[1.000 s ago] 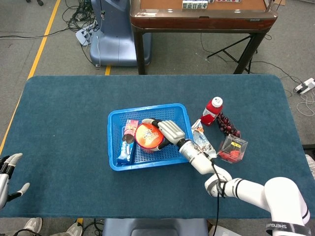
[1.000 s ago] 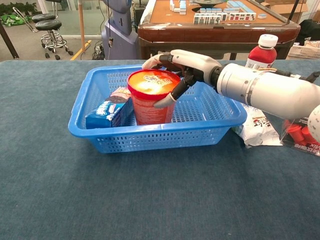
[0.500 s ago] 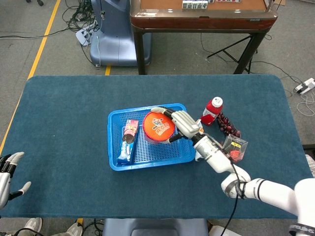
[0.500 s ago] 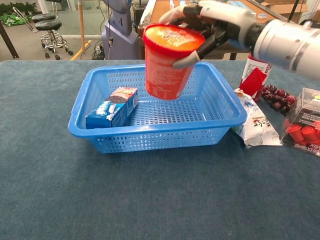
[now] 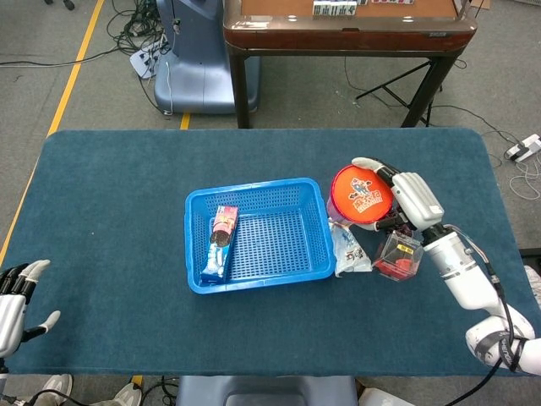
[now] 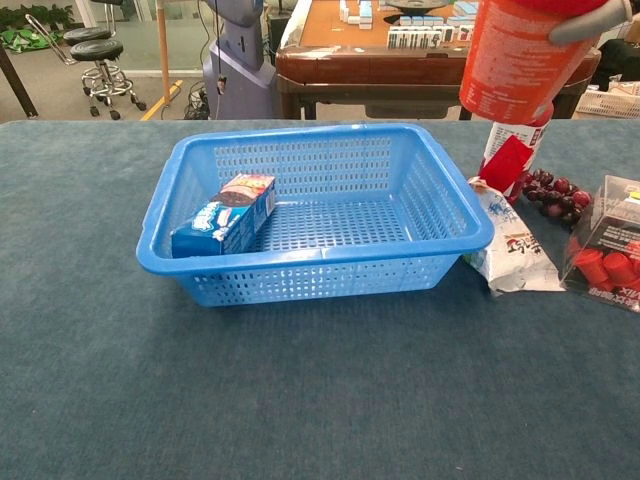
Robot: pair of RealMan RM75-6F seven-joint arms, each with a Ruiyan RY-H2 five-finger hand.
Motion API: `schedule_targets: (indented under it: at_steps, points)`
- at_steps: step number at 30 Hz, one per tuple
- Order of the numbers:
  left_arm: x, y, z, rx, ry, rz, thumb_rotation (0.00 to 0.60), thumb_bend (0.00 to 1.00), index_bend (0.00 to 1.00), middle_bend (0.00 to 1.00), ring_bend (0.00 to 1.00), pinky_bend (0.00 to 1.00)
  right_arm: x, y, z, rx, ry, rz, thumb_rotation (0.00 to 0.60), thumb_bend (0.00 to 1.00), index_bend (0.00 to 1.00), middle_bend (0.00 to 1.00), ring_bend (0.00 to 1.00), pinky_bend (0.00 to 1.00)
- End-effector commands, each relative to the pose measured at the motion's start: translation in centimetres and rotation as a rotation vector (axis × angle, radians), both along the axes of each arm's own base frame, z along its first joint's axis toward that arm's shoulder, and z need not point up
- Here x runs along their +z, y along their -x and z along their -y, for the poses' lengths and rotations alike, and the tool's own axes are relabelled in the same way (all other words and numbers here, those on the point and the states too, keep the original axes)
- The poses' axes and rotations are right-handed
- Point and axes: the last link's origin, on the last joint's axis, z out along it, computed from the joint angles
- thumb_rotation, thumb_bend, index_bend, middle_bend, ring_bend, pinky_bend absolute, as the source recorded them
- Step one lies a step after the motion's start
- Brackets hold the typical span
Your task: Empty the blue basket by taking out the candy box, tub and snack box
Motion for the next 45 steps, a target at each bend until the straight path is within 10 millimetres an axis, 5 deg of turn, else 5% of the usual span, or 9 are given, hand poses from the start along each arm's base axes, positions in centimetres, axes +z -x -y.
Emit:
schedule_targets:
  at_steps: [1, 18, 34, 37, 42, 45]
  points:
    - [-0.1, -0.1, 0.0, -0.001, 0.002, 0.001, 0.6, 0.22, 0.15, 0.17, 0.12, 0.1, 0.2, 1.7, -1.3, -0.027, -0.033, -0.001, 0.6, 0.3, 0.61, 0.42, 0.39, 0.58]
    - [-0.2, -0.3, 0.0, -0.002, 0.006, 0.007, 0.6, 0.22, 0.15, 0.17, 0.12, 0.1, -1.7, 6.5, -8.9, 0.022, -0.215, -0.092, 0.6, 0.27, 0.61, 0.42, 0.39, 0.58]
    - [-0.5, -0.5, 0.0, -0.003, 0.013, 0.021, 0.6, 0.22, 0.15, 0.17, 0.12, 0.1, -5.5, 9.3, -10.1, 0.008, -0.337, -0.142, 0.6, 0.23, 0.6, 0.37, 0.37, 0.48]
    - [-0.6, -0.5, 0.0, 0.0, 0.016, 0.019, 0.6, 0.22, 0.15, 0.17, 0.12, 0.1, -6.1, 9.5, -10.0, 0.015, -0.362, -0.165, 0.6, 0.22, 0.5, 0.3, 0.29, 0.39]
    - [-0.6, -0.5, 0.0, 0.0, 0.013, 0.021, 0.6, 0.22, 0.15, 0.17, 0.12, 0.1, -6.6, 9.7, -9.9, 0.019, -0.423, -0.218, 0.6, 0.22, 0.18, 0.09, 0.06, 0.11]
    - [-0.6, -0.5, 0.0, -0.001, 0.014, 0.02, 0.6, 0.22, 0.15, 0.17, 0.12, 0.1, -6.4, 9.7, -9.8, 0.024, -0.437, -0.237, 0.6, 0.22, 0.04, 0.0, 0.0, 0.01]
